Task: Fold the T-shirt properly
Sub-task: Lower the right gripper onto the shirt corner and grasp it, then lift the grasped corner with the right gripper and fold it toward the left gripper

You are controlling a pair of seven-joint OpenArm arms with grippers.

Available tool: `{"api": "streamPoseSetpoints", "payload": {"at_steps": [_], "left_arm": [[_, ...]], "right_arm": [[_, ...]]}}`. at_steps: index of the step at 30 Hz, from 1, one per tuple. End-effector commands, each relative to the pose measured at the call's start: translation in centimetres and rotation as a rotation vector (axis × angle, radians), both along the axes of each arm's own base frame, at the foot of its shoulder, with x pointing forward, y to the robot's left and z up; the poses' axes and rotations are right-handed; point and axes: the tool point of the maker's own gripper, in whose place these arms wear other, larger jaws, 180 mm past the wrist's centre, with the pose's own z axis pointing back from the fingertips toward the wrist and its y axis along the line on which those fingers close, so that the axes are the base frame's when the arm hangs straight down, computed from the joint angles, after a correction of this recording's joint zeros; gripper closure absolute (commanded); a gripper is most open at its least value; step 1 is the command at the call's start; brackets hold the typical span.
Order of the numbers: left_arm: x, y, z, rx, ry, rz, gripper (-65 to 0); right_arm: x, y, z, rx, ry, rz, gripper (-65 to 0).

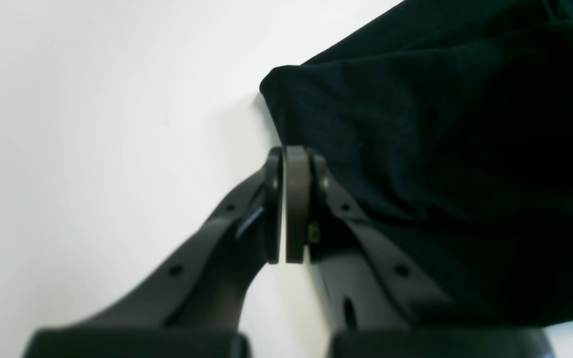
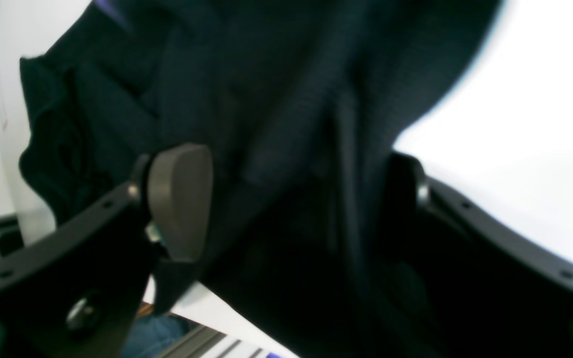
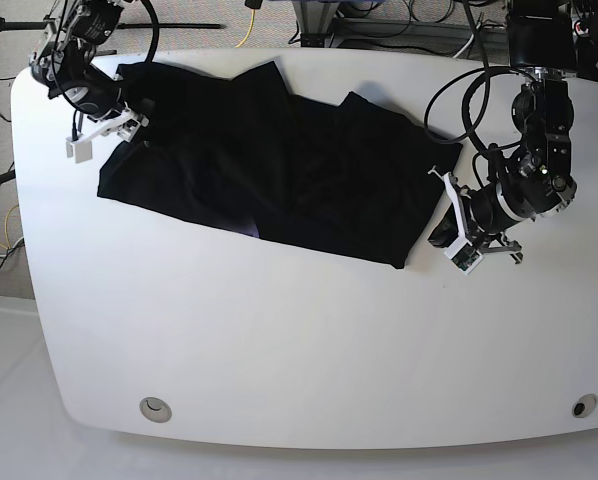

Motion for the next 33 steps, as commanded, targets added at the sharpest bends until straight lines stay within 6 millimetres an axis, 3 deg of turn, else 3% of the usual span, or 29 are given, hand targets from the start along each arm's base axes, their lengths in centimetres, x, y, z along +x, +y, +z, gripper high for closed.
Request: {"api": "streamPoseSetpoints", "payload": {"at_steps": [1,7,10,14,16,23,29,33], "left_arm": [[0.7,-0.1,1.5,-0.018,-0.047,-0.009,0.0],[0.7,-0.2,1.5,-0.019,-0.047,-0.009,0.0],[0.7,-0.2,1.5,-0.019,-0.047,-0.009,0.0],[0.7,-0.2,1.4,-0.019,-0.046,-0.009,0.0],[0.5,-0.2,1.2,-0.019,-0.041,-0.009,0.0],[0.1,-0.3,0.8,-0.021,-0.028,-0.01,0.0],[0.1,-0.3,0.7,-0.022,-0.026,-0.01,0.0],[0.1,-0.3,0.7,-0.022,-0.026,-0.01,0.0]], "right_arm": [[0.6,0.1,0.5,-0.007,-0.02,0.014,-46.5],[1.0,0.4,0.6,-0.007,-0.031,0.021,-45.9],[1.2,0.3,0.7,-0.01,-0.046,0.01,-41.1],[1.4,0.1,0.8,-0.018,-0.052,0.004,-20.3],[1.3,-0.2,0.5,-0.037,-0.04,0.005,-0.8],[2.4,0.3,1.1,-0.076,-0.054,0.045,0.0],[3.7,0.4,4.3,-0.149,-0.149,0.071,0.0],[4.7,2.0,6.6,-0.19,-0.221,0.138,0.0]]}}
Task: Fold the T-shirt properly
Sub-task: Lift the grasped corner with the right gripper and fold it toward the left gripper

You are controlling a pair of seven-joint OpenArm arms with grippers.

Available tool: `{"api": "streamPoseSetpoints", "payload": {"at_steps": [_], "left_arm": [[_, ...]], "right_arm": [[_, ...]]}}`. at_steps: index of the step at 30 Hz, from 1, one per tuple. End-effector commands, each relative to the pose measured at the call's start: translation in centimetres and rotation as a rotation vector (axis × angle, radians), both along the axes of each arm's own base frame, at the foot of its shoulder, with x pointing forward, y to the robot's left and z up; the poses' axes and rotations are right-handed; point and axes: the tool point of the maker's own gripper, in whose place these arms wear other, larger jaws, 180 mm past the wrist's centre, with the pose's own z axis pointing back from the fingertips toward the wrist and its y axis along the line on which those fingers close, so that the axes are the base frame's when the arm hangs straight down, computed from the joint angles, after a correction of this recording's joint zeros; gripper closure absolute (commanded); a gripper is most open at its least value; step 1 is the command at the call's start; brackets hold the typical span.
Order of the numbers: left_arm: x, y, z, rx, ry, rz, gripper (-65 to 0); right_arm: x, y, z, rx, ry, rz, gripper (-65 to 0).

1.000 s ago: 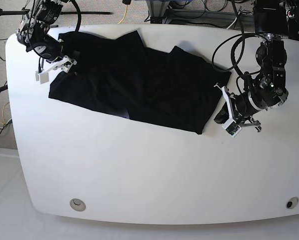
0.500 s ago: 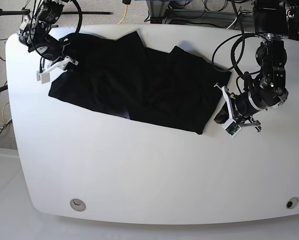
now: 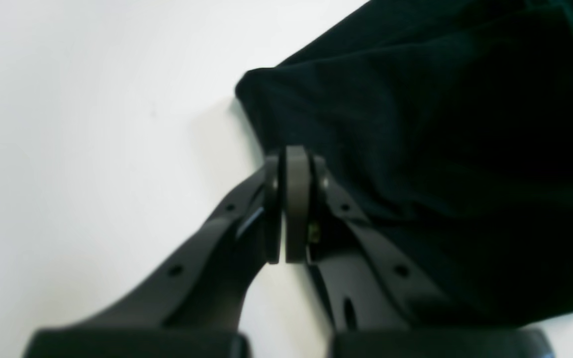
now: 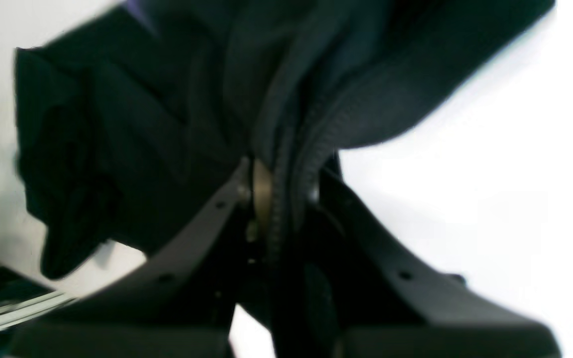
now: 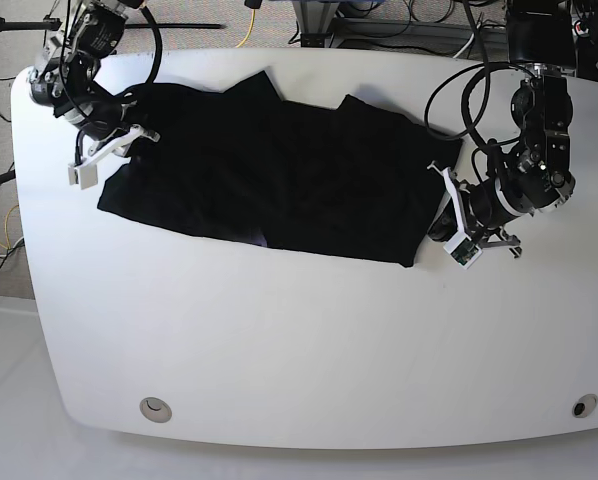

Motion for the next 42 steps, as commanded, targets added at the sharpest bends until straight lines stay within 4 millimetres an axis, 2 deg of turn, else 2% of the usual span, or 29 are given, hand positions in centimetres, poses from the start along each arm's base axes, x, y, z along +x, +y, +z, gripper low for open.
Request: {"api": "streamPoseSetpoints", "payload": {"at_steps": [1,5,14,17,23,29,34,42], "left_arm": [[0.7,-0.2,1.4,-0.021,-0.046,-0.008,0.0],[0.7,-0.2,1.4,-0.021,-0.046,-0.008,0.0],[0.7,-0.2,1.4,-0.019,-0.045,-0.008,0.0],[0.0,0.0,0.6,-0.012,-0.023,-0.008,0.0],[-0.9,1.5,-0.9,0.079,0.0,0.007,0.0],[-2.1,1.1,-2.3,0.089,-0.002,0.006,0.0],[-2.7,0.9,-4.5,0.098,0.046,0.026,0.0],[-4.6,1.1,-9.8,0.083,0.199,0.055,0.0]], "right_arm": [[1.5,1.0,2.7,-0.022,-0.1,0.045,0.0],[1.9,2.4,3.7,-0.033,-0.132,0.095,0.0],[2.1,4.9,3.6,-0.012,-0.135,0.17,0.0],[2.2,5.6,3.6,0.002,-0.136,0.178,0.0],[2.2,5.7,3.5,0.005,-0.136,0.179,0.0],[2.2,5.7,3.6,0.004,-0.137,0.179,0.0],[2.5,5.7,3.8,0.002,-0.146,0.18,0.0],[2.5,5.7,3.8,0.004,-0.146,0.179,0.0]]}}
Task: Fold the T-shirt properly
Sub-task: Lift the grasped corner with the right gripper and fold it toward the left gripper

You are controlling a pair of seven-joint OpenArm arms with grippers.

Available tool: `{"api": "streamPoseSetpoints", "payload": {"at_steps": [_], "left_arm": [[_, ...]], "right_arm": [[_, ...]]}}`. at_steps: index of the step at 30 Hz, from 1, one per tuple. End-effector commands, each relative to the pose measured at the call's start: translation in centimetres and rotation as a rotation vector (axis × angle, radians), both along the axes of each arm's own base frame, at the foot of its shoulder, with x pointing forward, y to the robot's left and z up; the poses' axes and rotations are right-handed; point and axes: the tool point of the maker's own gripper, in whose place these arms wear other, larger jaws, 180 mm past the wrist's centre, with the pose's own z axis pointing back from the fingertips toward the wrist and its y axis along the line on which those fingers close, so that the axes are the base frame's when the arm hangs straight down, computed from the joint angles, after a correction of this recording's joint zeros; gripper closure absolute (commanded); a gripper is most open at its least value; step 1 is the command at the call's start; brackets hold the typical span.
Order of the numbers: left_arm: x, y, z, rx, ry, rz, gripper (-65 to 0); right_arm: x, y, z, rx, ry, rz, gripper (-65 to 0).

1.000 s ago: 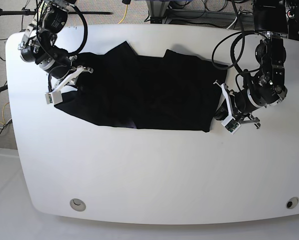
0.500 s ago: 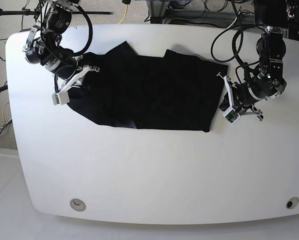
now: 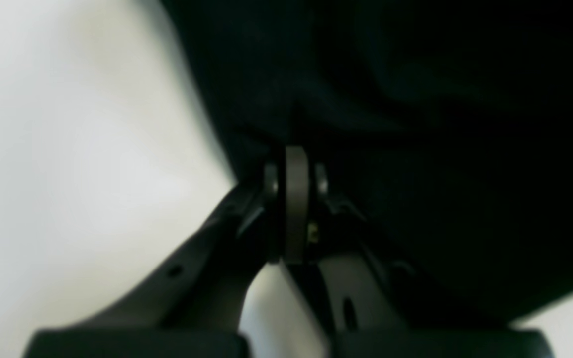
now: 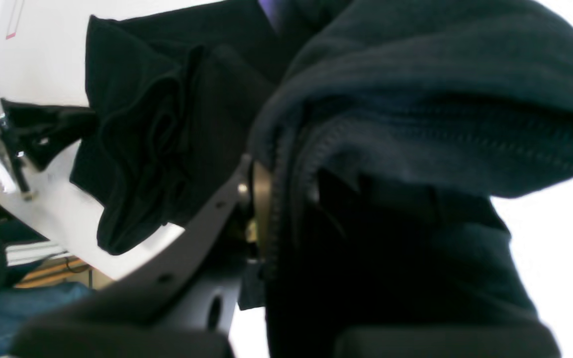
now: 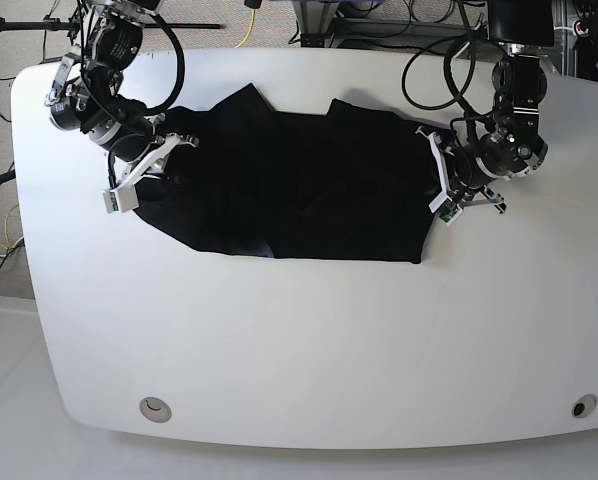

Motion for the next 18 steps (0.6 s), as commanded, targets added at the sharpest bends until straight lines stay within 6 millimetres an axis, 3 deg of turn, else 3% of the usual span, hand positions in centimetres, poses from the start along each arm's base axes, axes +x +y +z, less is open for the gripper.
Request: {"api": "streamPoseSetpoints", "payload": {"at_steps": [1,8,18], "left_arm": [[-0.8,0.4,-1.7,0.027,0.055,-0.005,0.0],[-1.5,-0.1,-3.0,-0.003,0.082,-0.009,0.0],[-1.4,-0.1,-3.0,-0.004,0.08,-0.009,0.0]], "right_arm": [[0.8,0.0,1.3,0.005,-0.057,0.0,0.0],[0.9,0.2,1.4,0.007,-0.062,0.007,0.0],[1.8,2.9,2.7,0.02,-0.107,0.088,0.0]]}}
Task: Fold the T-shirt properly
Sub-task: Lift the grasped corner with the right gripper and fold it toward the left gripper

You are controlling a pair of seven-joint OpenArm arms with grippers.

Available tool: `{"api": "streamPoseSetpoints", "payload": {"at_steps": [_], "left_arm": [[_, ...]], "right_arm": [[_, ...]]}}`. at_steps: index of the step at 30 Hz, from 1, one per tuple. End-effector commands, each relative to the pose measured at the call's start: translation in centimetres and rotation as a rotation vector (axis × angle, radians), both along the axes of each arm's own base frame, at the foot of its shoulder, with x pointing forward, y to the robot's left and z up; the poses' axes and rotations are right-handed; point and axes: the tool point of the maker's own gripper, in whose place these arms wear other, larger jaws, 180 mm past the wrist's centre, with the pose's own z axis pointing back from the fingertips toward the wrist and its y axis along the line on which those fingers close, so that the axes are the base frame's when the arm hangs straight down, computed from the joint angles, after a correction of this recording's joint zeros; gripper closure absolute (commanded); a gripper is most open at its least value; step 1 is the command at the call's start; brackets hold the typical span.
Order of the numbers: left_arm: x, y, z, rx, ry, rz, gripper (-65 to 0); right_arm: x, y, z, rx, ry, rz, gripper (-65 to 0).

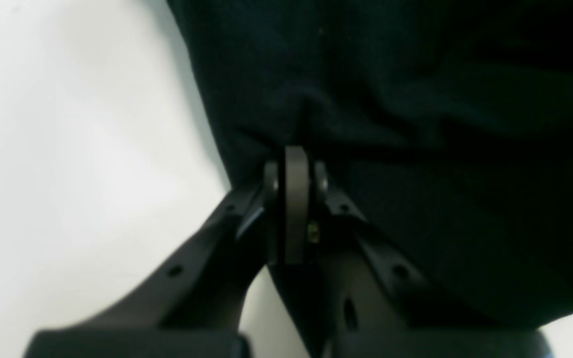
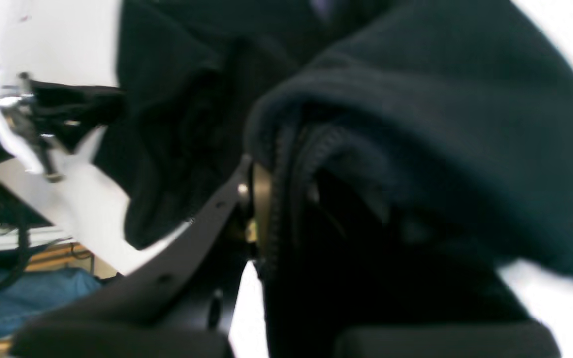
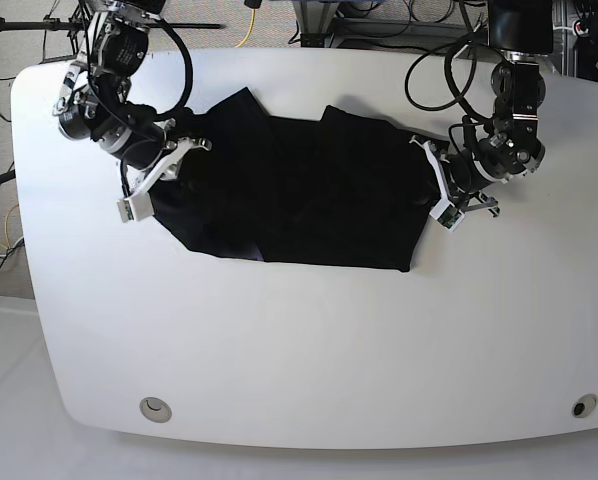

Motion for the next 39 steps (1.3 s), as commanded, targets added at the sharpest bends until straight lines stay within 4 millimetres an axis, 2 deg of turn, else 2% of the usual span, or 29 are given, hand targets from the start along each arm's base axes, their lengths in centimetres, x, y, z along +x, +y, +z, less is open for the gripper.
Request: {"api": "streamPoseSetpoints", "payload": {"at_steps": [1,12,18,24,30,39], "left_arm": [[-2.1,1.1,-2.3,0.111,0.106,-0.025,0.0],[-2.1,1.1,-2.3,0.111,0.106,-0.025,0.0],[-2.2,0.9,-2.4,0.109,0.107,-0.031,0.0],[-2.6,-0.2,-2.7,0.108,0.116,-0.067,0.0],[-2.6,-0.3,-2.7,0.106,0.117,-0.067,0.0],[-2.6,-0.4,-2.6,0.1,0.117,-0.066,0.0]], "right_arm": [[0.9,0.7,1.8,0.013,-0.075,0.018,0.0],[2.4,4.5,3.4,0.076,-0.127,0.089,0.0],[2.8,7.4,4.4,0.103,-0.167,0.162,0.0],[3.0,10.4,4.3,0.034,-0.209,0.254,0.0],[3.1,13.7,3.9,-0.038,-0.221,0.344,0.0],[4.3,18.4,3.6,-0.104,-0.256,0.466,0.0]]}}
